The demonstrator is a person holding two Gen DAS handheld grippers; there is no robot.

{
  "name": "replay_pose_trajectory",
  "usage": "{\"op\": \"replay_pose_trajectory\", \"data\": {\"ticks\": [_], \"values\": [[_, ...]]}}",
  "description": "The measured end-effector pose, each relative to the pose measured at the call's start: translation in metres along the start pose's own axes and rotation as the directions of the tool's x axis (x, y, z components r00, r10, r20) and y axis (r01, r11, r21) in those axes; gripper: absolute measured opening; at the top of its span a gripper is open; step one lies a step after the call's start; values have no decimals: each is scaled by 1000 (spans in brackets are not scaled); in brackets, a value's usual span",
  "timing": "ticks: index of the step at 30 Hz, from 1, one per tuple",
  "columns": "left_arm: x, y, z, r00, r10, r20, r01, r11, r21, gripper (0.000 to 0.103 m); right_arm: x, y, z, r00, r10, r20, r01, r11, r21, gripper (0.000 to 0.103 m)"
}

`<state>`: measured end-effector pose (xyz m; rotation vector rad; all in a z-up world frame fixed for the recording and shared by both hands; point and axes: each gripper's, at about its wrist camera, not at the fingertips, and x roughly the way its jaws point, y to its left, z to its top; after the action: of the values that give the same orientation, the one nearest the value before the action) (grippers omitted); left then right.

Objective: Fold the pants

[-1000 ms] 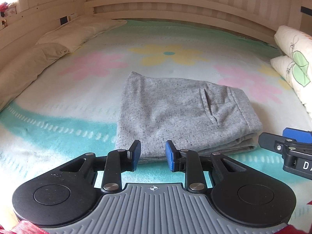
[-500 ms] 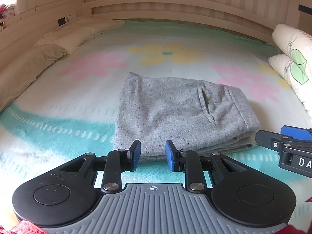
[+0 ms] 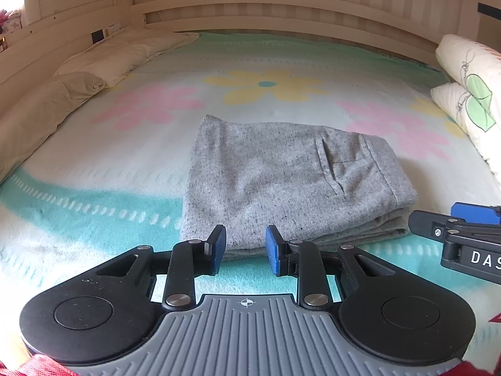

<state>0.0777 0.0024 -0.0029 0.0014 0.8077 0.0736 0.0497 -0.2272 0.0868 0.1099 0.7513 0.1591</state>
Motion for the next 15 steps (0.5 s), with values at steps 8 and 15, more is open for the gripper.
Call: {"op": "replay_pose_trajectory", "data": {"ticks": [8,15], "values": [[0,0,0,1000,-6,-1,6,1000,1,27,0,1,-1,1000,-2,1,2,1000,-1,65],[0,2,0,1000,-6,5,6,1000,-15,27,1,5,-2,1000,-1,-7,1,1000,-13,65]]}}
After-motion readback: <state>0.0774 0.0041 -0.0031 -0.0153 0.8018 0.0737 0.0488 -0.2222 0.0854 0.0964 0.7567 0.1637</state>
